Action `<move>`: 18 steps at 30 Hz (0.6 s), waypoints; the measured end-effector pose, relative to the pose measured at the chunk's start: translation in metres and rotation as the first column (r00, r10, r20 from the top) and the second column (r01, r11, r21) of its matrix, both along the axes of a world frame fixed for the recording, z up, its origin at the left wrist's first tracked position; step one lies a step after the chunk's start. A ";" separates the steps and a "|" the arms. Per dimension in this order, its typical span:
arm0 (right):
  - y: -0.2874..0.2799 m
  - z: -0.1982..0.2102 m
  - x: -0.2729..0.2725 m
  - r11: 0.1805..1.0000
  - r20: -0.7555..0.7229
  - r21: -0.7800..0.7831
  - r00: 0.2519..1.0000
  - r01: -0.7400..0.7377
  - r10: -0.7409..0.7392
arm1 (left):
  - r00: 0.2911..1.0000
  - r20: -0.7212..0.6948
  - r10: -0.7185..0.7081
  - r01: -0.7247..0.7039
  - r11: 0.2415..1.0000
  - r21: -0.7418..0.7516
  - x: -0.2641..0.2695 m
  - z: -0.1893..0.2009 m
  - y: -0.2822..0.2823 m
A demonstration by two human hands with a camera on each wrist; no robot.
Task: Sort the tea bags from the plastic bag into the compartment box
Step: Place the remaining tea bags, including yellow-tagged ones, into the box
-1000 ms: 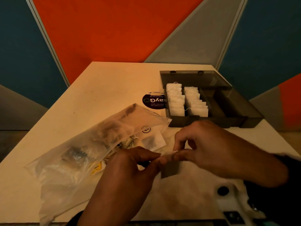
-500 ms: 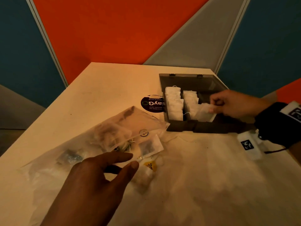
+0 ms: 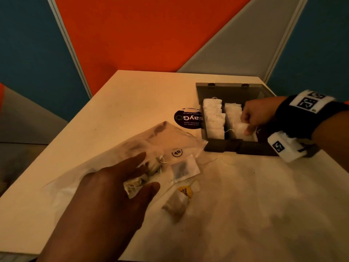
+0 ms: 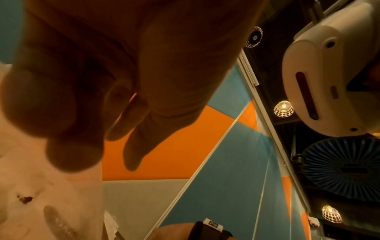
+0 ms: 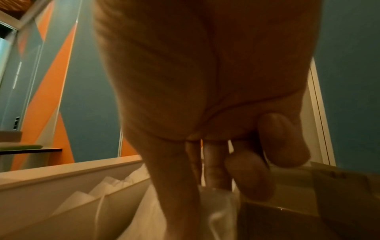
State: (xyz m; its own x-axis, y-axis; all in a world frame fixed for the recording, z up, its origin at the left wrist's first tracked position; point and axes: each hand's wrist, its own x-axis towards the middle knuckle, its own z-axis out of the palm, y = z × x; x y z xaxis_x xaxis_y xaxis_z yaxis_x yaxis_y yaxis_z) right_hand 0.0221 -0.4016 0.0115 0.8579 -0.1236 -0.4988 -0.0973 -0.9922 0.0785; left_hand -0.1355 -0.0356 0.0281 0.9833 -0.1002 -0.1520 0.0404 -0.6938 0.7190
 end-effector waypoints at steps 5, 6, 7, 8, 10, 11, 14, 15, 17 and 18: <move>0.004 -0.004 0.007 0.998 0.058 -0.054 0.998 0.024 -0.021 | 1.000 0.010 -0.001 0.001 0.997 0.076 0.001 0.000 0.000; 0.005 -0.002 0.006 0.997 0.120 -0.075 0.993 0.024 -0.015 | 1.000 0.017 -0.006 0.005 0.997 0.072 0.001 0.001 0.000; 0.009 0.003 0.002 0.995 0.219 -0.100 0.976 0.011 0.011 | 1.000 0.027 -0.008 0.006 0.998 0.070 0.002 0.000 0.001; 0.016 0.010 -0.004 0.992 0.341 -0.123 0.938 -0.011 0.053 | 0.999 0.037 -0.011 0.008 0.997 0.073 0.003 -0.001 0.002; 0.043 0.023 -0.030 0.995 0.551 -0.076 0.829 -0.066 0.098 | 0.999 0.037 -0.019 0.016 0.996 0.087 0.006 -0.003 0.002; 0.062 0.028 -0.047 0.995 0.600 0.003 0.796 -0.097 0.076 | 0.999 0.041 -0.025 0.020 0.995 0.098 0.008 -0.004 0.002; 0.122 0.025 -0.097 0.942 0.441 0.255 0.894 -0.216 0.086 | 0.997 0.068 -0.031 0.021 0.990 0.140 0.016 -0.006 0.001; 0.136 0.018 -0.109 0.917 0.337 0.307 0.930 -0.254 0.145 | 0.998 0.063 -0.025 0.016 0.990 0.141 0.018 -0.006 0.002; 0.158 -0.002 -0.120 0.871 0.203 0.339 0.932 -0.355 0.301 | 0.999 0.037 -0.015 0.011 0.994 0.110 0.022 -0.002 0.003; 0.165 -0.015 -0.122 0.845 0.172 0.346 0.913 -0.407 0.370 | 1.000 0.019 -0.018 0.016 0.996 0.086 0.023 0.001 0.004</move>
